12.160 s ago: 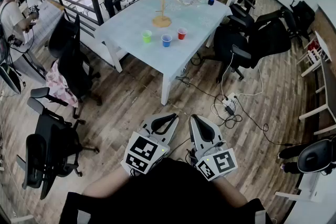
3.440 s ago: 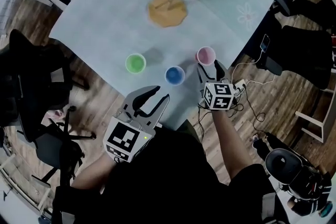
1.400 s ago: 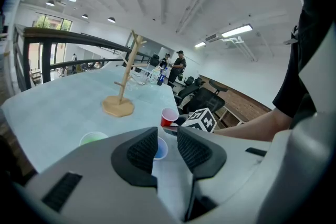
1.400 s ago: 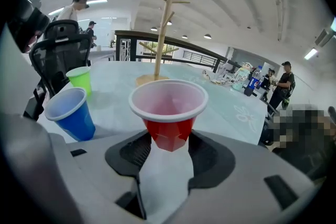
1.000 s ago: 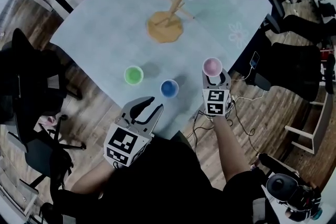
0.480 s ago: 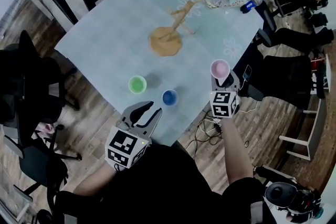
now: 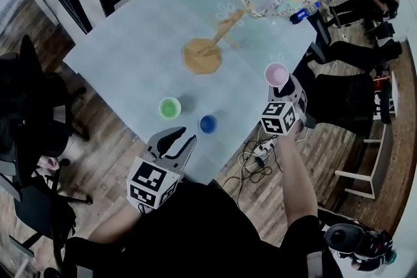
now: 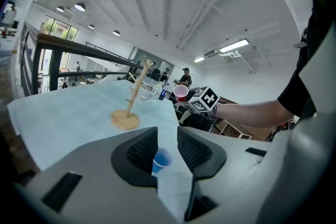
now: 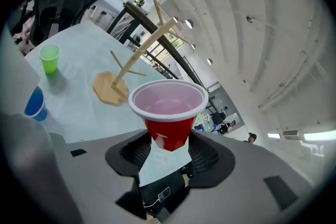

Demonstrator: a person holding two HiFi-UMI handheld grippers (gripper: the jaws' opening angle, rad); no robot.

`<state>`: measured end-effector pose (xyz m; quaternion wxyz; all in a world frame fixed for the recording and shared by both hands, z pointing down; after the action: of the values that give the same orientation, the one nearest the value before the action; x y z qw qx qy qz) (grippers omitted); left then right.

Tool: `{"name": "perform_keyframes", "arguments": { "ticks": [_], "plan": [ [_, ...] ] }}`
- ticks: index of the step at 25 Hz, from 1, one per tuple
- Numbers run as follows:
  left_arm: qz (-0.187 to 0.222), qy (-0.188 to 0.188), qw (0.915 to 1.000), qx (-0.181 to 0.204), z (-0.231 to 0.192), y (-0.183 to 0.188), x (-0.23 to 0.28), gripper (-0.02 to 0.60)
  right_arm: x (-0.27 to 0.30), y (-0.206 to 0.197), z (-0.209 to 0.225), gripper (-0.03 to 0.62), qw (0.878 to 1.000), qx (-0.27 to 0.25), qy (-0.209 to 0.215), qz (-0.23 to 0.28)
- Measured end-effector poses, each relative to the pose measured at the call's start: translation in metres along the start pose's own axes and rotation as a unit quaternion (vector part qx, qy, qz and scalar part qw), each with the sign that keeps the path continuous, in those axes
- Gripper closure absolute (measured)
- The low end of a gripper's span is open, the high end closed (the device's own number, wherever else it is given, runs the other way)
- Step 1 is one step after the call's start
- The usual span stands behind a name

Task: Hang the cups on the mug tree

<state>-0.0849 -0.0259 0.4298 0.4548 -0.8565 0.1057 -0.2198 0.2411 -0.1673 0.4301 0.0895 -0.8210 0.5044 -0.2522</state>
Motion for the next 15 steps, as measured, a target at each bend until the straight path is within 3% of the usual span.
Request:
{"name": "perform_keyframes", "arguments": {
  "ticks": [15],
  "plan": [
    [-0.002, 0.006, 0.9999, -0.009, -0.019, 0.003, -0.016, 0.457, 0.029, 0.061, -0.014, 0.348, 0.995, -0.1, -0.018, 0.012]
  ]
}}
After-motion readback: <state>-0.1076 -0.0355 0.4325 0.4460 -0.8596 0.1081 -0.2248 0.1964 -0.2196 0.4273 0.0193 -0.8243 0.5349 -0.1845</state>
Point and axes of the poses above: the fingertips, and each gripper's own axes: x forward along the fingers, z to its right, y out of its top, the point moved 8 cm from there along -x, backward along the fingers, and after that the axes turned 11 degrees about -y, right-handed, at the moved point
